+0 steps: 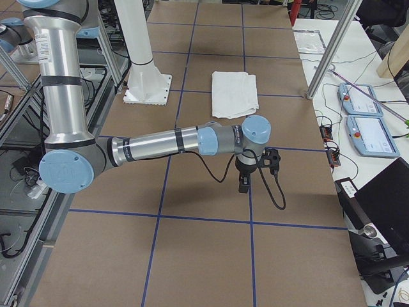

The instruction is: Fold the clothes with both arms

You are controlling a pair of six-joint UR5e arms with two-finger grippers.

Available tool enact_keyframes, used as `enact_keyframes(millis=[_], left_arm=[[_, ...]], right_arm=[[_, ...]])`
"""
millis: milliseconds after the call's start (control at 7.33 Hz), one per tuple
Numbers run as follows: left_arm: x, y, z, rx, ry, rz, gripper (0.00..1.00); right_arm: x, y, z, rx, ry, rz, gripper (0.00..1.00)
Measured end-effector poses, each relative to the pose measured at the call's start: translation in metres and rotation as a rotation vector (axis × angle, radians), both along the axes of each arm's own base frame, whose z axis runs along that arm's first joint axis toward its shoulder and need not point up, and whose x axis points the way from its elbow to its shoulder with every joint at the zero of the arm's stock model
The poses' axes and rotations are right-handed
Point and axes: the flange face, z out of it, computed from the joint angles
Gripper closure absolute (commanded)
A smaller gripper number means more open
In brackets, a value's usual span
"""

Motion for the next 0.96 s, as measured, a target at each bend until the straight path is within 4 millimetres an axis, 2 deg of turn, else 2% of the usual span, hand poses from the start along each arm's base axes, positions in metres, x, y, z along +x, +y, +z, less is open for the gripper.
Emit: enact_keyframes(millis=[273, 955], left_arm=[[-0.001, 0.0007, -0.0006, 0.002, 0.0, -0.001, 0.0], [-0.0023, 0.006, 0.0043, -0.008, 0.0, -0.004, 0.0]], right_arm=[[0.0048, 0.0083, 0.0092, -0.019, 0.0, 0.008, 0.0], [0.0048, 0.0053, 0.0044, -0.011, -0.006, 0.009, 0.0]])
